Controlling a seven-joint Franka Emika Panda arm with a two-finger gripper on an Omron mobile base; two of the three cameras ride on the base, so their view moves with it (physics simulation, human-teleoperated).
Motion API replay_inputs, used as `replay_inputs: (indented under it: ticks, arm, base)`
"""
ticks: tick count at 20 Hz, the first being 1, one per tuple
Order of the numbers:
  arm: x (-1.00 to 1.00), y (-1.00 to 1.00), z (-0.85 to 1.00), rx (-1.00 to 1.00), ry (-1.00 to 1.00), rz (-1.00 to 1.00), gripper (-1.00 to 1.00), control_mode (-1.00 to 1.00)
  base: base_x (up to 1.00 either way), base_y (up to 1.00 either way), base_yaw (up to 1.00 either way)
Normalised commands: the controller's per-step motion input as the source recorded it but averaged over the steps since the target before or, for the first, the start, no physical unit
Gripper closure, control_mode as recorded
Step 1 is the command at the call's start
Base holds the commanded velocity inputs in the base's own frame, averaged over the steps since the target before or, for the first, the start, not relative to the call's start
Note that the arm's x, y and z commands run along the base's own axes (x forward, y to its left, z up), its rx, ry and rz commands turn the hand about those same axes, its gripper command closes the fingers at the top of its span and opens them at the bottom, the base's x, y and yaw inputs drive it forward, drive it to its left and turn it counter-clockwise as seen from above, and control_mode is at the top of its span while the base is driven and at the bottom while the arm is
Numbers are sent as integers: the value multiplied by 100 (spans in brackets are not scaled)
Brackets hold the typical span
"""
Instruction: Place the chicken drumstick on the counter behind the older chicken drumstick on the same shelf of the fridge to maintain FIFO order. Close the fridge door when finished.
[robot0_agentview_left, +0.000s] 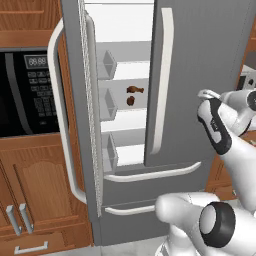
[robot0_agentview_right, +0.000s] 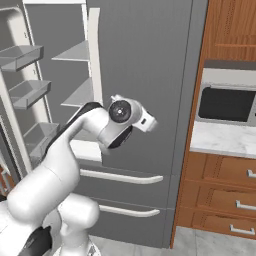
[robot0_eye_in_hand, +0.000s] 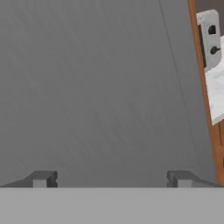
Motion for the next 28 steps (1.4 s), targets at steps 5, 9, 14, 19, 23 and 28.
replay_inputs:
  ticks: [5, 9, 14, 19, 23, 28]
  arm:
    - [-100, 50, 22, -10, -4, 2, -100, -100]
    - [-100, 91, 31, -21, -1, 5, -100, -100]
    - [-100, 90, 28, -23, -2, 5, -100, -100]
    - [-100, 98, 13, -26, 0, 7, -100, -100]
    - [-100, 100, 0, -24, 0, 5, -100, -100]
    - [-100, 100, -20, -26, -4, 7, -100, -100]
  base:
    - [0, 0, 0]
    - [0, 0, 0]
    - [0, 0, 0]
    - [0, 0, 0]
    - [0, 0, 0]
    - [0, 0, 0]
